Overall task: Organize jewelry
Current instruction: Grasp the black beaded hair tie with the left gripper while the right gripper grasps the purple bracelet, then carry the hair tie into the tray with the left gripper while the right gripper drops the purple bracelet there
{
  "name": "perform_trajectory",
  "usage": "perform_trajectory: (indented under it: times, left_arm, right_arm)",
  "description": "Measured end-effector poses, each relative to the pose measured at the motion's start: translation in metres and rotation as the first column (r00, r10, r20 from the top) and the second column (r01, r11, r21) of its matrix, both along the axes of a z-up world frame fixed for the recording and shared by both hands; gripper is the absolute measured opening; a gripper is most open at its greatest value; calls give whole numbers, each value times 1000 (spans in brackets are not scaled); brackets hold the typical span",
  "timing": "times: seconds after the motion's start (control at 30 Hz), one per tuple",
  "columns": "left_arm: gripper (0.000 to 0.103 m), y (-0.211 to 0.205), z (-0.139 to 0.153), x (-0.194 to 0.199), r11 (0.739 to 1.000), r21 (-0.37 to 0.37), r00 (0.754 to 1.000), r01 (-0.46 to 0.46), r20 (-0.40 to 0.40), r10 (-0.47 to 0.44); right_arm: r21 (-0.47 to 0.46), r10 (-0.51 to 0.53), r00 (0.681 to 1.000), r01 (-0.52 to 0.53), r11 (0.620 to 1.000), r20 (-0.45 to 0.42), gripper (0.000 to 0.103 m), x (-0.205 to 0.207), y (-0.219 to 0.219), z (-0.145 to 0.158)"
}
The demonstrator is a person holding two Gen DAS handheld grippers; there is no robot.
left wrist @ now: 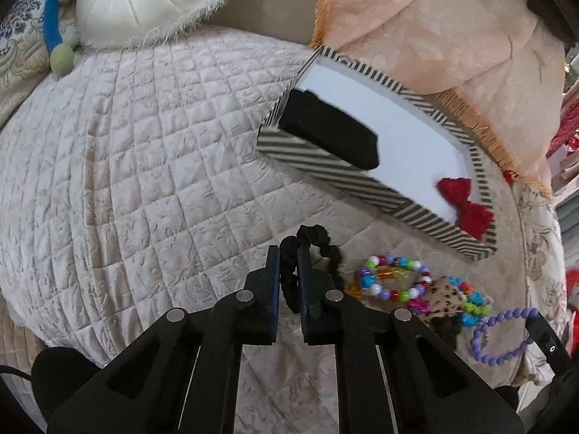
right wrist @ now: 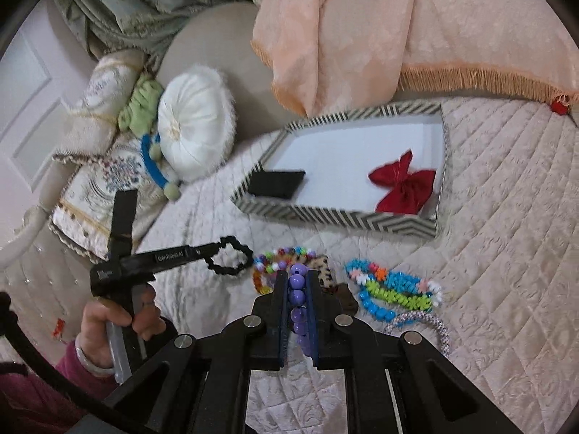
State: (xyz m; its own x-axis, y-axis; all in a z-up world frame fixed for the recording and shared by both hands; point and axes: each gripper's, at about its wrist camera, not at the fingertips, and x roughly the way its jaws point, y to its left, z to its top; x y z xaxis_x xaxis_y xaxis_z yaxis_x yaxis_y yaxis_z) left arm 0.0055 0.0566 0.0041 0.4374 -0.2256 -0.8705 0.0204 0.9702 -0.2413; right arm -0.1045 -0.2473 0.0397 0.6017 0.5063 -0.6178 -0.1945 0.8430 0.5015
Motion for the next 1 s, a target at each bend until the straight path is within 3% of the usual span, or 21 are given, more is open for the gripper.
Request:
perform_trajectory:
  times: [0.43, 1.0]
  left_arm:
    - [8, -21, 50, -9, 997, 43, 992, 59, 106, -63]
    - [8, -73, 71, 36, 982, 142, 974, 124, 170, -147]
  right_arm:
    - [-8, -6, 999, 6, 1000, 44, 8, 3, 0, 22]
    - [-71, -34, 999, 36, 997, 26, 9, 56, -11, 23]
